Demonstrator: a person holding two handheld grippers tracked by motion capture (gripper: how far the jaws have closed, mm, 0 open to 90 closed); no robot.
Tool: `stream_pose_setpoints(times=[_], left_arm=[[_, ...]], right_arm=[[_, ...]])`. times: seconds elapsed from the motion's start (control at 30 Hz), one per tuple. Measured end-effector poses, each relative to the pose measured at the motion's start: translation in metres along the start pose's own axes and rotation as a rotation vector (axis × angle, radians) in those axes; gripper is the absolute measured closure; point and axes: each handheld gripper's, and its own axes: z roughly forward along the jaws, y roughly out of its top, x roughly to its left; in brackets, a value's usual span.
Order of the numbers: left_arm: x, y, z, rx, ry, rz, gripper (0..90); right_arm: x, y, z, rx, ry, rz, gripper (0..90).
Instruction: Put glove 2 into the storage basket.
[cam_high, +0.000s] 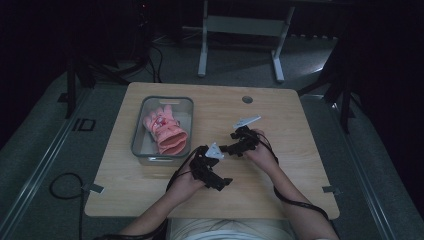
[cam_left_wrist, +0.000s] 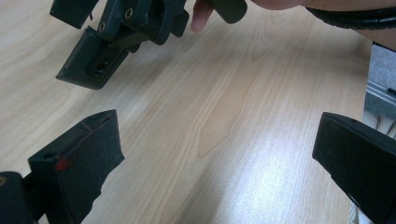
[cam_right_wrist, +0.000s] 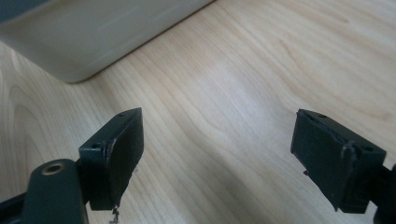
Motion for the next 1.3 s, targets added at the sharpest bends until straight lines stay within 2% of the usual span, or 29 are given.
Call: stream_pose_setpoints(times=[0.3,0.53,0.63,0.7,0.87,1.0,1.3], left_arm=[[0.001,-0.020,0.018,0.036,0.000,0.022,0.9],[0.002,-0.030,0.025,0.033,0.002,0.013,0.9],[0.000,-0.033,0.026,0.020,0.037,0.028,0.9],[0.001,-0.034,0.027,0.019,0.025,0.013,0.9],[0.001,-0.038,0.032,0.030,0.017,0.014,0.9],[0.000,-0.039,0.032,0.014,0.052,0.046,0.9],[0.000,-0.040,0.031,0.008,0.042,0.032,0.9]], right_arm=[[-0.003,-0.017,0.006,-0.007,-0.015,0.000,15.2],[-0.002,-0.031,0.009,0.007,-0.014,-0.017,15.3],[-0.003,-0.035,0.008,-0.006,-0.015,-0.016,15.2],[-0.003,-0.037,0.008,-0.013,-0.020,-0.013,15.2],[-0.001,-0.040,0.009,-0.022,-0.022,-0.026,15.4],[-0.001,-0.042,0.008,-0.037,-0.028,-0.039,15.2],[-0.005,-0.048,0.004,-0.068,-0.059,-0.040,15.3]])
